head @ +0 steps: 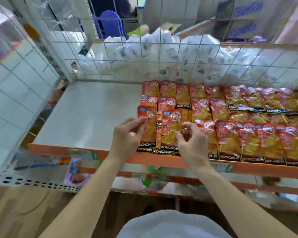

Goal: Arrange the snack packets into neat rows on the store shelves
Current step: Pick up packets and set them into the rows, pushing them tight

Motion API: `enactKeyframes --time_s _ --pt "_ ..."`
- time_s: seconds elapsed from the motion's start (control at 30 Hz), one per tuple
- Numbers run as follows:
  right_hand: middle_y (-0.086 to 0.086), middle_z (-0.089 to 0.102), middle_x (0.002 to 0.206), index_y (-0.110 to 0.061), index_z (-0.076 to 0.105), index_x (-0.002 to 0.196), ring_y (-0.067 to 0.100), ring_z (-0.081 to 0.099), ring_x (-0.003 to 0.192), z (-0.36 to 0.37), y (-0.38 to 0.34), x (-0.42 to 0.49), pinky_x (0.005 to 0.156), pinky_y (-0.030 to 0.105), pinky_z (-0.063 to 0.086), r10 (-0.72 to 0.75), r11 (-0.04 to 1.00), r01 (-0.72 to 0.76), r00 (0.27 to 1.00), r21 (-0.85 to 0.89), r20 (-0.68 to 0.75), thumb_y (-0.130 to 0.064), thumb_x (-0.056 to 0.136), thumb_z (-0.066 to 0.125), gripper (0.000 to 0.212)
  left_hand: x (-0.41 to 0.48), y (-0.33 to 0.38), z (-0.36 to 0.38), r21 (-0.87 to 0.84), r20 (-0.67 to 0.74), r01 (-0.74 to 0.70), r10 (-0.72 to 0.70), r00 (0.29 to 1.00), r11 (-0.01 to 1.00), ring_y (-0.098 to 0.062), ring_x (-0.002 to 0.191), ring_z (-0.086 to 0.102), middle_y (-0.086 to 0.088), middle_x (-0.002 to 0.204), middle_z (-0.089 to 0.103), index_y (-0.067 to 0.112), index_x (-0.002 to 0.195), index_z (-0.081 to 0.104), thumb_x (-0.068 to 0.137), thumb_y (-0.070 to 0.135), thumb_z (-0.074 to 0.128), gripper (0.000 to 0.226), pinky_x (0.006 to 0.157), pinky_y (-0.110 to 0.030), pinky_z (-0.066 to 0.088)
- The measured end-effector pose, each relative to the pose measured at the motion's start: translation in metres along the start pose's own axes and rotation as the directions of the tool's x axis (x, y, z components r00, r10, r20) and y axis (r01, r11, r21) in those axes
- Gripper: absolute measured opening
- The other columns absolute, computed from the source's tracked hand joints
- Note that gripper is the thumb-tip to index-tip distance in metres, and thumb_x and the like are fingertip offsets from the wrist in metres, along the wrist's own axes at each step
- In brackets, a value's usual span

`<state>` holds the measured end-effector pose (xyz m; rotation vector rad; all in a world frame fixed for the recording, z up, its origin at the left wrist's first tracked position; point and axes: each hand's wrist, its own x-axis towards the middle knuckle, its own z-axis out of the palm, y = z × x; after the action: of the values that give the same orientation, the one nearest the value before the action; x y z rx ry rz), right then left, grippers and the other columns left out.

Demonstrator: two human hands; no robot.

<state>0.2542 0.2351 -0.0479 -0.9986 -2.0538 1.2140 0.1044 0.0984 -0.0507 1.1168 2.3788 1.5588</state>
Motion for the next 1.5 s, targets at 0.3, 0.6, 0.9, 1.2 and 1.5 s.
enactKeyframes --time_s 0.3,0.6,0.9,1.2,1.5 --pt "-0.004 0.053 0.074 -0.013 0.056 0.096 0.013 0.051 0.069 0.01 0.015 -0.005 0.073 0.027 0.046 -0.206 0.936 0.187 0.978 -0.297 -0.033 -0.016 0.088 0.07 0.017 0.002 -0.021 -0.006 0.243 0.186 -0.175 0.132 0.974 0.954 -0.013 0.082 0.054 0.004 0.096 0.067 0.015 0.116 0.069 0.093 0.017 0.06 0.025 0.079 -0.042 0.052" --pt "-0.003 0.055 0.092 -0.015 0.057 0.095 0.013 0.04 0.089 0.013 0.022 0.001 0.082 0.035 0.041 -0.285 0.809 0.245 0.959 -0.534 0.009 -0.03 0.085 0.069 0.022 0.001 -0.027 -0.006 0.414 0.242 -0.142 0.041 0.969 0.899 -0.025 0.097 0.062 -0.003 0.11 0.068 0.018 0.115 0.059 0.095 0.015 0.044 0.025 0.082 -0.034 0.031" --pt "-0.003 0.056 0.125 -0.018 0.059 0.119 0.02 0.046 0.12 0.009 0.025 0.006 0.091 0.035 0.025 -0.431 0.686 0.499 0.865 -0.529 0.257 -0.047 0.082 0.053 0.047 0.001 -0.027 -0.005 0.458 0.159 -0.054 -0.022 0.987 0.888 -0.023 0.109 0.044 -0.005 0.117 0.045 0.02 0.121 0.054 0.088 0.04 0.048 0.039 0.088 -0.035 0.034" --pt "-0.007 0.046 0.15 -0.029 0.053 0.137 0.015 0.036 0.142 0.011 0.026 0.008 0.11 0.054 0.019 -0.33 0.632 0.505 0.862 -0.588 0.385 -0.061 0.086 0.04 0.062 0.0 -0.033 -0.005 0.545 0.388 -0.306 0.089 0.918 0.781 -0.019 0.13 0.036 0.007 0.143 0.044 0.037 0.135 0.055 0.084 0.055 0.054 0.054 0.102 -0.042 0.032" --pt "-0.006 0.047 0.149 -0.031 0.053 0.138 0.017 0.04 0.138 0.013 0.027 0.006 0.107 0.052 0.02 -0.341 0.601 0.515 0.857 -0.611 0.387 -0.065 0.086 0.043 0.062 0.0 -0.035 -0.002 0.538 0.399 -0.323 0.102 0.911 0.779 -0.02 0.13 0.038 0.006 0.141 0.046 0.037 0.13 0.059 0.085 0.059 0.054 0.05 0.1 -0.042 0.034"
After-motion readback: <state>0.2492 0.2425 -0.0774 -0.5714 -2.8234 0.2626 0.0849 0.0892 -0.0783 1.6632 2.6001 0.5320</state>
